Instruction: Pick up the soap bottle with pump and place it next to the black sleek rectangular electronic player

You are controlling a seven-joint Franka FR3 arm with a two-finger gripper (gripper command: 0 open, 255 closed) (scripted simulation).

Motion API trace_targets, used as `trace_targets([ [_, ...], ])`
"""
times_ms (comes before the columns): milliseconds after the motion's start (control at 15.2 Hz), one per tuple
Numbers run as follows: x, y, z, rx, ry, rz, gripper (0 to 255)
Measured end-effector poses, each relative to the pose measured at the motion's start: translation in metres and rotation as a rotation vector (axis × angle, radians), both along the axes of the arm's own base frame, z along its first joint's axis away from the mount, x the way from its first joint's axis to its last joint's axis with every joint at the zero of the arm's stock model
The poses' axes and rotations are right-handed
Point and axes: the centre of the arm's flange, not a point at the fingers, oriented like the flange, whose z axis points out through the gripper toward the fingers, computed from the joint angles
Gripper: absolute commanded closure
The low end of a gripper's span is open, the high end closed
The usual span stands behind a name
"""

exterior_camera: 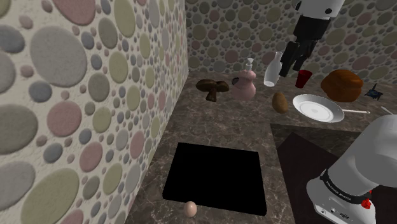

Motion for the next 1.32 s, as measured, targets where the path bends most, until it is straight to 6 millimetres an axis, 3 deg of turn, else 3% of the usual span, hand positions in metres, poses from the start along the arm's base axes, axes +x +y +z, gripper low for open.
trace_targets([
  [132,0.005,-0.004,-0.001,-0.002,0.002,0.0,0],
  [330,0.029,-0.022,-0.008,-0.012,0.014,0.002,0],
  [1320,0.185,-0.135,-0.062,-0.073,0.082,0.014,0],
])
